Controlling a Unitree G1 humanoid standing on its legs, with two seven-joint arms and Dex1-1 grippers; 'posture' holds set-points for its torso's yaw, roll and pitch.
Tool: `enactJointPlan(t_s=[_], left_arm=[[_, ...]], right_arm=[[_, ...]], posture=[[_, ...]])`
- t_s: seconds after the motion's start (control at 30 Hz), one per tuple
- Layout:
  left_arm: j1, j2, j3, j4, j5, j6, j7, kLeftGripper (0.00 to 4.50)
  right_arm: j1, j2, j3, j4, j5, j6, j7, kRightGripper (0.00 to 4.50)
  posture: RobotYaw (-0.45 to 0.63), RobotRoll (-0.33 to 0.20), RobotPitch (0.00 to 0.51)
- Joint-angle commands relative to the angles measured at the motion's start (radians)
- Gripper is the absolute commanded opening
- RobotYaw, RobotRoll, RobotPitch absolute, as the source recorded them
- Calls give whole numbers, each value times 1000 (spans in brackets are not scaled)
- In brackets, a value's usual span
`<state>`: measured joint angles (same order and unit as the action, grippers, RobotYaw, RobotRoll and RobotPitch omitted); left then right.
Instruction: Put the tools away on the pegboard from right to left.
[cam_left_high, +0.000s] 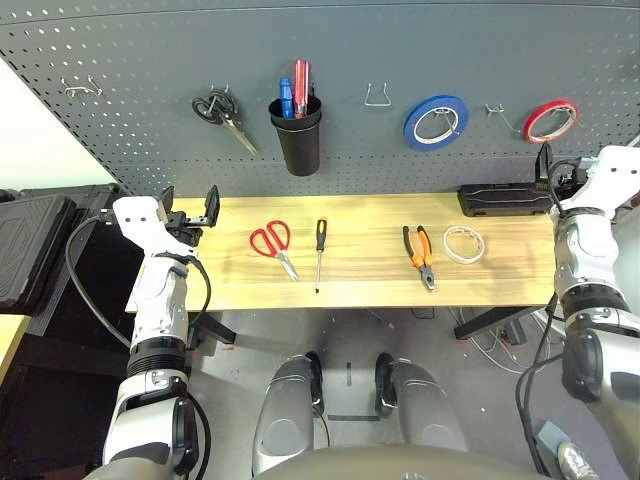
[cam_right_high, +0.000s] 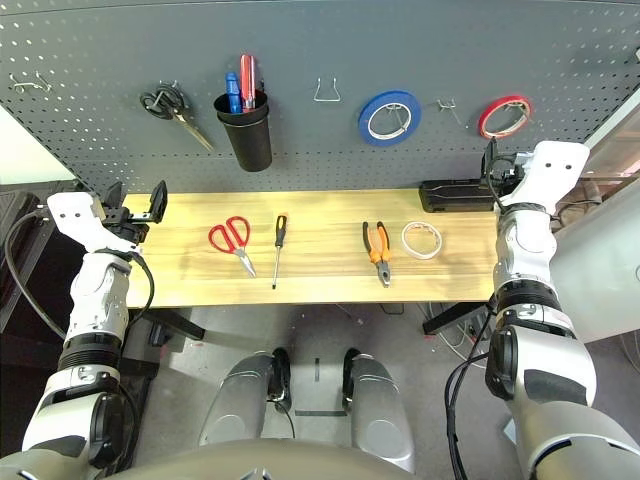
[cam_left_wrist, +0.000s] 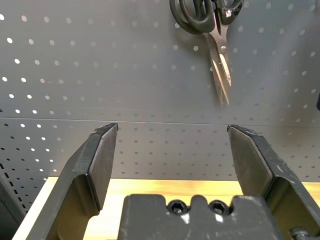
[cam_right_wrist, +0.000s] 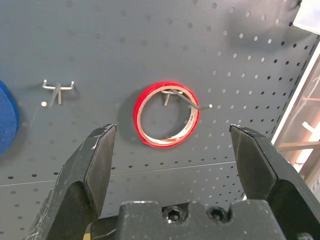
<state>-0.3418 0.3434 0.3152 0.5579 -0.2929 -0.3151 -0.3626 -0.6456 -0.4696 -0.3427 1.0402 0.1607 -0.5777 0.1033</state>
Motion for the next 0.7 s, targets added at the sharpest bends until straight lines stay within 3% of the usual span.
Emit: enactJointPlan(t_s=[0.03, 0.33, 0.7], left_arm=[[11, 5, 6, -16, -9, 10, -12, 4477], [62, 1, -23, -111, -5, 54, -42, 4477], [173, 58, -227, -415, 19, 370, -211, 4477]], right_arm=[[16, 3, -3, 15, -3, -8, -9, 4500], [3, -16, 31, 38, -27, 112, 16, 4500], [24, -114, 120, 23, -79, 296, 223, 4500]], posture=[[153, 0, 142], [167, 0, 153], [163, 0, 197]])
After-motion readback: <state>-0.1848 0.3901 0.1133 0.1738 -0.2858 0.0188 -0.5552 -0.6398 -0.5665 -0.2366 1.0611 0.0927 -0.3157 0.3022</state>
